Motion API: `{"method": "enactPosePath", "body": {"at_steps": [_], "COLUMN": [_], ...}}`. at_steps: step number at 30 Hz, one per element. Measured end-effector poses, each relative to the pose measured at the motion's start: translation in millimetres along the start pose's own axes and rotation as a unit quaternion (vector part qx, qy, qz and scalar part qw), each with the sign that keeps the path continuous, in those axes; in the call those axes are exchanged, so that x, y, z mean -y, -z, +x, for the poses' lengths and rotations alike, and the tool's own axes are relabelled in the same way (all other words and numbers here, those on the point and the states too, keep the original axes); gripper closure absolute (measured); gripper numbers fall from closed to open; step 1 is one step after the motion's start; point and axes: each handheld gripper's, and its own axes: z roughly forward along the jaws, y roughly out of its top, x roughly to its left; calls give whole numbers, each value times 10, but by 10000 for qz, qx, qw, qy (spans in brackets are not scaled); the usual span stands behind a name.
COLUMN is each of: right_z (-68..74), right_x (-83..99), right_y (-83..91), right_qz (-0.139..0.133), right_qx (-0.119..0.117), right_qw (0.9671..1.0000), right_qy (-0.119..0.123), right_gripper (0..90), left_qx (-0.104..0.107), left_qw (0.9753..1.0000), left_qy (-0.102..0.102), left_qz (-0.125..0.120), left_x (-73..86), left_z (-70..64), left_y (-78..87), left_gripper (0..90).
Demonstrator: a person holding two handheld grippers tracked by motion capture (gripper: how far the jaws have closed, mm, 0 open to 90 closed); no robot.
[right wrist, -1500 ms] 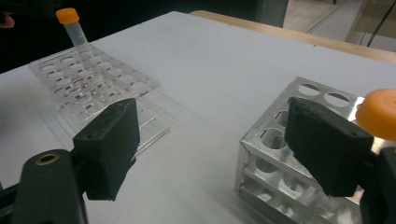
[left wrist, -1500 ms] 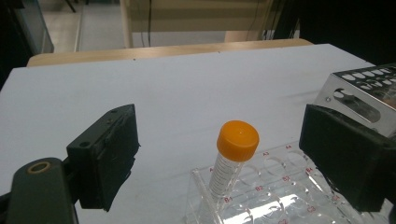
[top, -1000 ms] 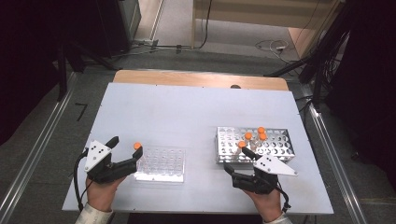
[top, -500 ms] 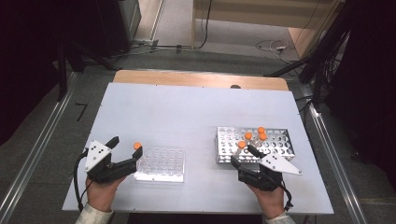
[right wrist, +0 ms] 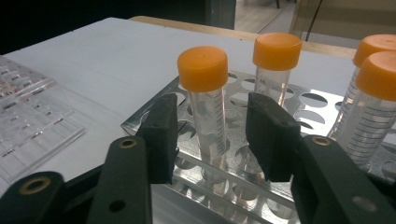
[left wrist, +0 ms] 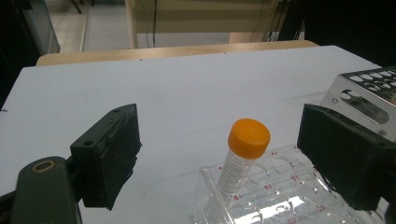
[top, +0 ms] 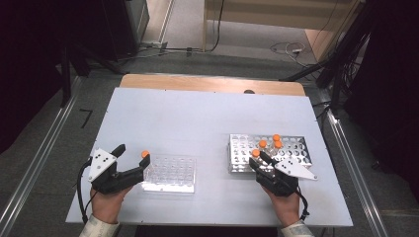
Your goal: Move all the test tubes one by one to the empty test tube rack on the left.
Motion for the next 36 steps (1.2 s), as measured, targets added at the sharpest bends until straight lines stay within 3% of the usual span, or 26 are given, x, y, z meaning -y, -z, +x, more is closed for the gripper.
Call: {"method": "enactPosePath", "body": {"at_steps": [16,36], "right_z": [-6,59], "right_x": [21,-89], "right_y": [-63,35], "right_qz": [120,-206], "right_qx": [18,166], "right_qw": [9998,9992], "right_qy": [179,306], "right_gripper": [709,720], "left_qx": [23,36], "left_qw": [10000,10000], "left_qy": [7,15], "left_qz": [-17,-47], "left_x": [-4,-21], "left_z": [-1,-7], "left_y": [4,17], "left_gripper": [131,135]}}
